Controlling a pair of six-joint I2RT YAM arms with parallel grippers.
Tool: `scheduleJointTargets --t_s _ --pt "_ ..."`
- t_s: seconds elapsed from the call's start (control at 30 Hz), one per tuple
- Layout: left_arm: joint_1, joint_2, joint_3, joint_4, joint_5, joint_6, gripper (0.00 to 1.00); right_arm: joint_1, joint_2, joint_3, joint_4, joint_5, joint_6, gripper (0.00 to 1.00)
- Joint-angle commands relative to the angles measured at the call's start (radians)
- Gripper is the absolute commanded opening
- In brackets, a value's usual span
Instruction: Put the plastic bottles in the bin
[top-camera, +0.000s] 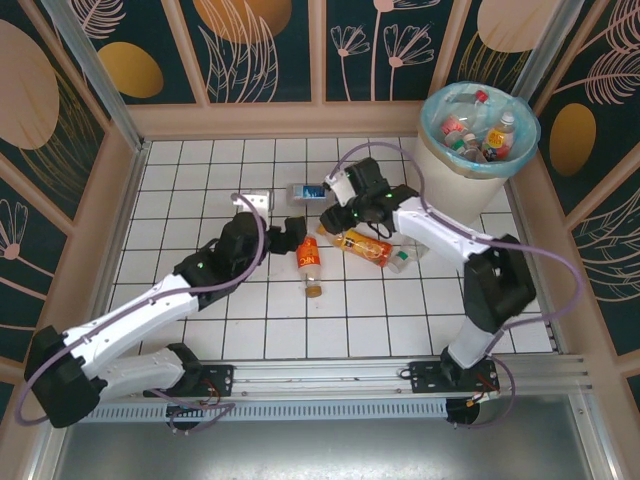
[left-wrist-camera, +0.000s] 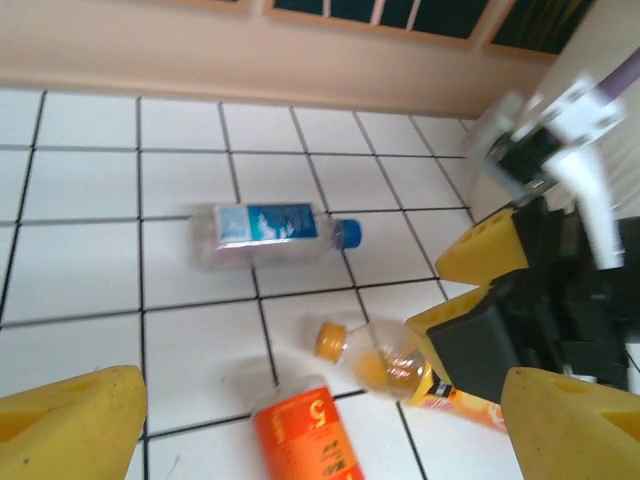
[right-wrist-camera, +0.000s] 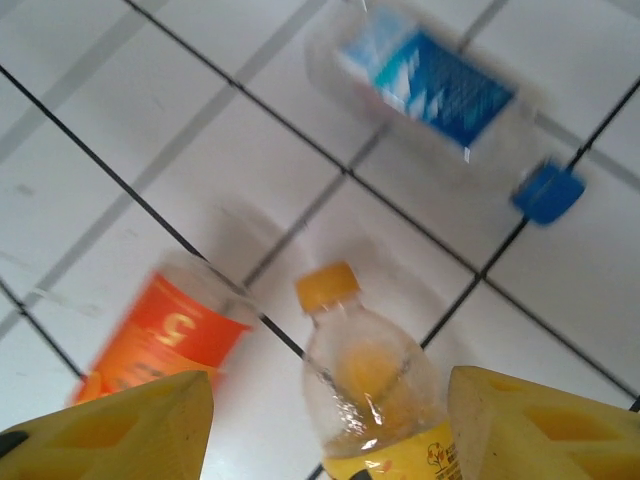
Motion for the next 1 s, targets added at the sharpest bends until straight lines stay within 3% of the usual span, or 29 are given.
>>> scheduleJointTargets --t_s 0.0,0.27,0.57,0.8,0.97 --pt "0.001 -0.070 -0.031 -0.045 -0.068 -0.073 0.92 0.000 0.061 0.041 -0.052 0.085 -0.044 0.65" --pt "0.000 -0.132 -0.054 -0.078 -0.106 -0.091 0.92 -0.001 0.178 0.063 -0.074 0.120 -0.085 0.71" --pt "0.000 -0.132 -0.035 -0.095 -0.094 -0.099 0.91 -0.005 0.276 0.117 -0.133 0.098 -0.107 0.68" --pt "0.001 -0.143 -0.031 -0.098 -0.092 -0.099 0.91 -0.015 0.234 0.153 -0.149 0.060 -0.090 0.54" --pt "0.000 -0.141 -0.027 -0.061 -0.096 -0.057 0.91 -0.017 0.106 0.197 -0.169 0.025 -0.071 0.52"
